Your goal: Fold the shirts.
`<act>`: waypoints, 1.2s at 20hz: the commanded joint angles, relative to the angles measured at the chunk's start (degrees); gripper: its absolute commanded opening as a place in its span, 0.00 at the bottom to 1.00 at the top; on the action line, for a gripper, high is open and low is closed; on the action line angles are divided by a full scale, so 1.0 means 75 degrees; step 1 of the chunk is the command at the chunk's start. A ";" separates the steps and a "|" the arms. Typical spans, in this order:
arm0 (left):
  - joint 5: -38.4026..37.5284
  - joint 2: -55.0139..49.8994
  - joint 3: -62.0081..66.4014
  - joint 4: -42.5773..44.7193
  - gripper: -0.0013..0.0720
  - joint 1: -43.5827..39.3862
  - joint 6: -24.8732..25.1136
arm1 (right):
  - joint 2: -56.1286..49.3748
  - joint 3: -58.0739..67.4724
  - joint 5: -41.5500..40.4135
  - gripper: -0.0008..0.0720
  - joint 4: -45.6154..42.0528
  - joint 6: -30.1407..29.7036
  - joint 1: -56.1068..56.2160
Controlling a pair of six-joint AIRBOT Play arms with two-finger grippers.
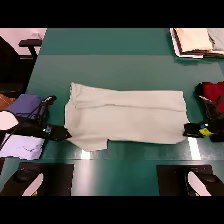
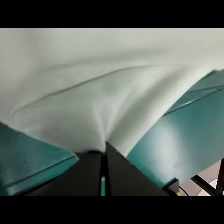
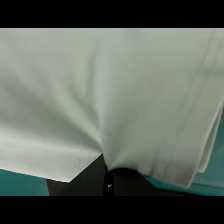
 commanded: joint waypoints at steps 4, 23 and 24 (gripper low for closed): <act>0.1052 -0.0379 0.0731 -0.0073 0.05 0.0003 0.0329 | -0.0309 0.0356 -0.0079 0.04 -0.0396 0.0382 0.0055; 0.2742 -0.5764 0.4689 -0.0111 0.60 0.0003 0.1329 | -0.5284 0.4462 -0.1207 0.59 0.1950 -0.1198 -0.1256; 0.2547 -0.5764 0.4715 -0.0207 0.60 0.0003 0.1329 | -0.5094 0.4185 -0.1259 0.67 0.1958 -0.1329 -0.1582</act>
